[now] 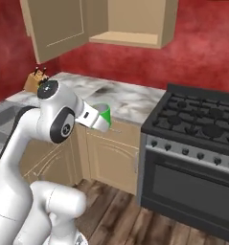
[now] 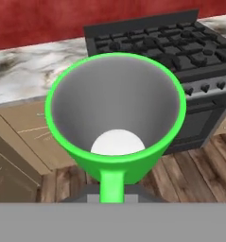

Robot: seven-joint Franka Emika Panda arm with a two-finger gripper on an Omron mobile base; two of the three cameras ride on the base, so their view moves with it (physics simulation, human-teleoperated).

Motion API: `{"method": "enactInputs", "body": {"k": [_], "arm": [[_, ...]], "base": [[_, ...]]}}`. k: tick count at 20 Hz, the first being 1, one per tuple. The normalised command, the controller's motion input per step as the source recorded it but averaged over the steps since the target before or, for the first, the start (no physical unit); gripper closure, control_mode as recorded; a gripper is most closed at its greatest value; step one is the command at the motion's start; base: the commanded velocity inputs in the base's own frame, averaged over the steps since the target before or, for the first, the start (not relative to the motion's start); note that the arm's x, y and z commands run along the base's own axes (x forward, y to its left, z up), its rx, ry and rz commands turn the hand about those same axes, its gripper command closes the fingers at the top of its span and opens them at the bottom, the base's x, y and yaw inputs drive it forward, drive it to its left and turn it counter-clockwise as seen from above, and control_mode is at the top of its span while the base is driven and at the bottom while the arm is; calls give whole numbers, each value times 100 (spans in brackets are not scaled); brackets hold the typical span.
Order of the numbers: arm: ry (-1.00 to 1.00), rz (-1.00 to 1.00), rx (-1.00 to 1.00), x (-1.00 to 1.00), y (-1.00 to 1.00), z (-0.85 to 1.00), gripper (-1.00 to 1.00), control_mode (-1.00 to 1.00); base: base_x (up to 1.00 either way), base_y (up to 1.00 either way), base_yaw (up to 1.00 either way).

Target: Move the mug from next to the sink to the open cabinet. Then, move the bowl with the lime to the fridge to clear the area for faucet cleaning.

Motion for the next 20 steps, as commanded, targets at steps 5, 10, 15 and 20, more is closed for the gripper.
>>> {"method": "enactInputs", "body": {"k": [5,10,15,20], "arm": [[0,0,0,0,0,0,100,100],[0,0,0,0,0,0,100,100],[0,0,0,0,0,0,100,100],[0,0,0,0,0,0,100,100]], "base": [[100,88,-41],[100,44,-24],[100,-10,-4],[86,-12,0]]}}
